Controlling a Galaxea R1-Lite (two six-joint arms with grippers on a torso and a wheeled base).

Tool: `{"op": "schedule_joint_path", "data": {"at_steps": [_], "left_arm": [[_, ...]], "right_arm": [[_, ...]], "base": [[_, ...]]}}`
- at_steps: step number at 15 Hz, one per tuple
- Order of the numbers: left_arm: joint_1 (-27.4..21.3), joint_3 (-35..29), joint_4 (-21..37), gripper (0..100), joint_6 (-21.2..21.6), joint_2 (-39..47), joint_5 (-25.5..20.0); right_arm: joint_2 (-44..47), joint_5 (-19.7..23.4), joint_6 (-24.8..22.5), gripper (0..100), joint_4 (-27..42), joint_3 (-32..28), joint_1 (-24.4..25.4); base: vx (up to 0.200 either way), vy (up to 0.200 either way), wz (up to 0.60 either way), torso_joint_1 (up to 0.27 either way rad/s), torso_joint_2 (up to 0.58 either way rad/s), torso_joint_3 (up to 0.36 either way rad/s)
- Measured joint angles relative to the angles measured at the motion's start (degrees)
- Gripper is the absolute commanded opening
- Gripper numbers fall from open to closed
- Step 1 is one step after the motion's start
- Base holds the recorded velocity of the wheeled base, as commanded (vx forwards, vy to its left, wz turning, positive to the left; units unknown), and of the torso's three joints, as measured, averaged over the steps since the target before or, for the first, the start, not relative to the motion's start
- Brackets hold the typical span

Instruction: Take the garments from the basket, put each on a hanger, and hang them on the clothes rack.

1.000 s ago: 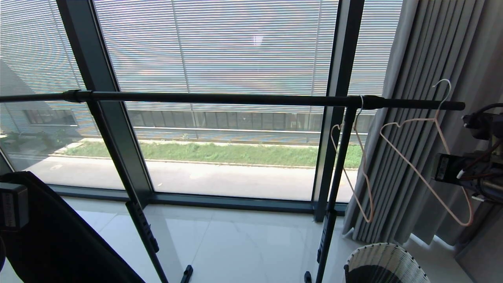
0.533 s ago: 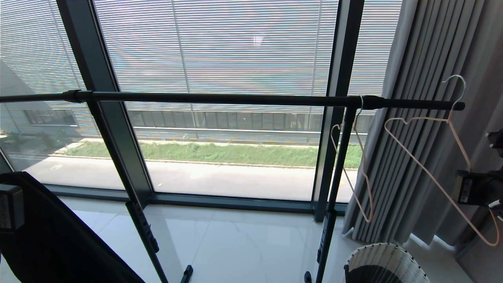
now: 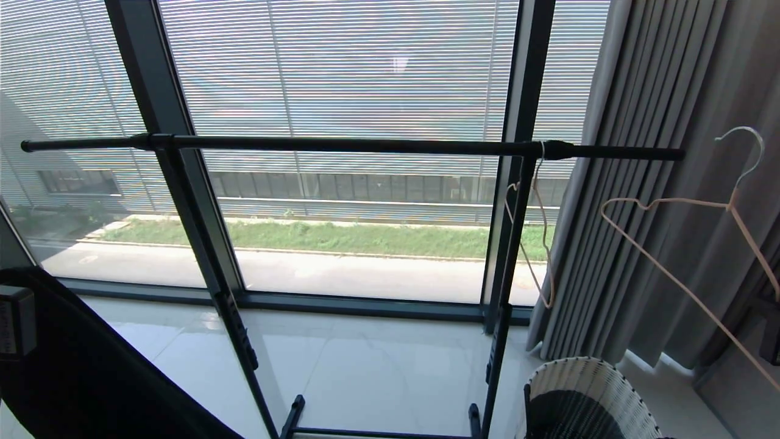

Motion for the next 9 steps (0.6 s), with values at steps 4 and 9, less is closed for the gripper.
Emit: {"op": "schedule_joint_path", "data": {"at_steps": [4,9], "left_arm": [[0.01,0.00,0.00,0,-0.15,0.02,-0.06],[0.01,0.11,0.00,0,-0.33,-0.04,-0.09]], "right_arm": [[-4.00,0.17,-0.84,0,2.18,0.02,0.02],[-6.78,2.16,-1.23,0,2.82,-0.16,2.35]], "base": [[-0.100,0.000,0.00,-0.001,0.00,0.002],[0.000,0.040,0.00,0.001,0.00,0.000]]}}
